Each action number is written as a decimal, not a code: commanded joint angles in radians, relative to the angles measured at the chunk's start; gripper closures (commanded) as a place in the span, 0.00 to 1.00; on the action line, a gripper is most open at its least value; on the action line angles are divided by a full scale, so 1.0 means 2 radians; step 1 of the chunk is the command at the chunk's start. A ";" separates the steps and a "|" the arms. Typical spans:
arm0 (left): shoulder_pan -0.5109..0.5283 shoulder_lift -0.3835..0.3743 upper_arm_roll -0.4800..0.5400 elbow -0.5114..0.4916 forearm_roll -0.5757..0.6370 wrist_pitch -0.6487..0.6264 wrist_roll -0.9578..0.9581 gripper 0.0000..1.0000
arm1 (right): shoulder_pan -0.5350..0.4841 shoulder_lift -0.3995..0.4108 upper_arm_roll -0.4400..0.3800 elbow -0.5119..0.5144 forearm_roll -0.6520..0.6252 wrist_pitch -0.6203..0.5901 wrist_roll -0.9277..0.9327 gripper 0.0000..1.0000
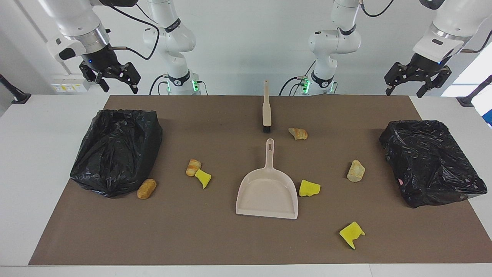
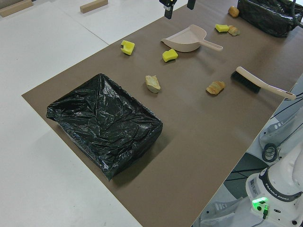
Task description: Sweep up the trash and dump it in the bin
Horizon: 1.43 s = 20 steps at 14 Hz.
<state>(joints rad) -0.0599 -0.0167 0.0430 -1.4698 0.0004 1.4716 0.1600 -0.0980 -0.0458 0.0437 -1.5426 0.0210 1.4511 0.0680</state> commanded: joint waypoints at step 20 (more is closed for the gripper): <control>-0.208 -0.114 -0.022 -0.294 0.002 0.152 -0.188 0.00 | -0.004 -0.005 0.003 -0.003 0.006 -0.004 0.007 0.00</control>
<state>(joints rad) -0.4016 -0.1798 -0.0190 -1.9471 -0.0015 1.7066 -0.1467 -0.0978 -0.0462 0.0463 -1.5428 0.0282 1.4494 0.0680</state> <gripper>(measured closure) 0.000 0.000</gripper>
